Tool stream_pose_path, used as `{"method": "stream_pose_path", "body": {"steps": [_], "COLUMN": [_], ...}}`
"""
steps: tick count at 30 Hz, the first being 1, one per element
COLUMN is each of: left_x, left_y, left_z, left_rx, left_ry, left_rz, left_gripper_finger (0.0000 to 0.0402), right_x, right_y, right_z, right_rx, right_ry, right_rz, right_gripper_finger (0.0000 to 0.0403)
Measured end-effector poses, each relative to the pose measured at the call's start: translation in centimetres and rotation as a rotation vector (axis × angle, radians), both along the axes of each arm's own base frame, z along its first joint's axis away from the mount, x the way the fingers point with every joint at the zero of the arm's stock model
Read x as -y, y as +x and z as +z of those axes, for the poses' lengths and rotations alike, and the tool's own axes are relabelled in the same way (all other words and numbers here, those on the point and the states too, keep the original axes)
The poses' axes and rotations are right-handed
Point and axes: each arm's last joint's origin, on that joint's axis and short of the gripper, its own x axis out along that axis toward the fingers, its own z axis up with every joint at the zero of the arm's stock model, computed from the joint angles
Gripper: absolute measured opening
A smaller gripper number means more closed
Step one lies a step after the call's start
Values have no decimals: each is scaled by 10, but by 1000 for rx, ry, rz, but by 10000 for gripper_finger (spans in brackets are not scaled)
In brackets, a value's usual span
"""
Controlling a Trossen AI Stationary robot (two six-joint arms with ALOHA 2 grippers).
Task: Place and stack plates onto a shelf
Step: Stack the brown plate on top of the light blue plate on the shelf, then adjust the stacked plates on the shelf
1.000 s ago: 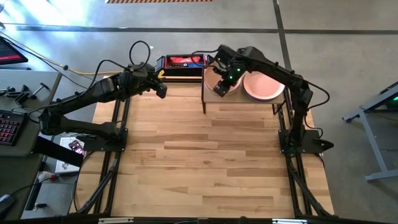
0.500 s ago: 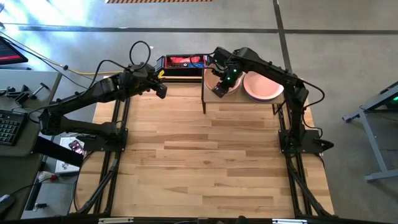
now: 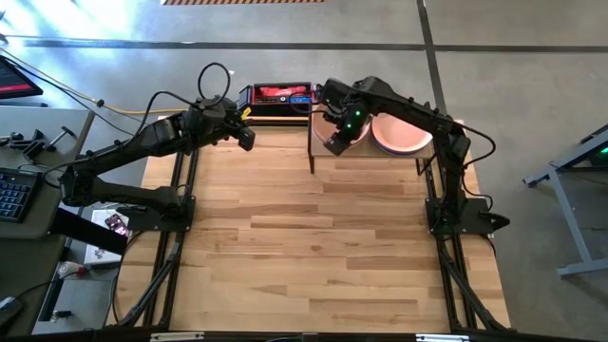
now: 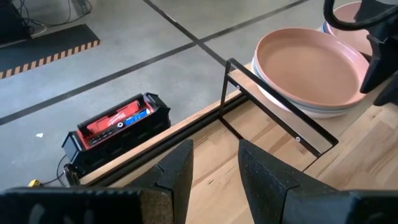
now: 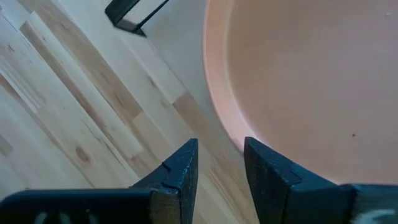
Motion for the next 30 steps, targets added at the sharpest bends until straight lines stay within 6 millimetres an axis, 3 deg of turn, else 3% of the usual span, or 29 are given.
{"method": "stream_pose_path", "body": {"steps": [6,13,18,30], "left_x": [0,0,0,0], "left_y": [0,0,0,-1], "left_z": [0,0,0,-1], "left_rx": [-2,-1,-1,-12], "left_ry": [-1,-1,-1,-6], "left_rz": [0,0,0,0], "left_gripper_finger": [117,117,117,117], "right_x": [-4,-9,-13,-32], "right_y": [-3,-31,-50,-88], "right_z": [5,47,63,25], "right_rx": [1,9,55,-115], "right_ry": [0,-75,-64,27], "right_rz": [12,-39,-104,-216], "right_gripper_finger": [110,110,110,110]}}
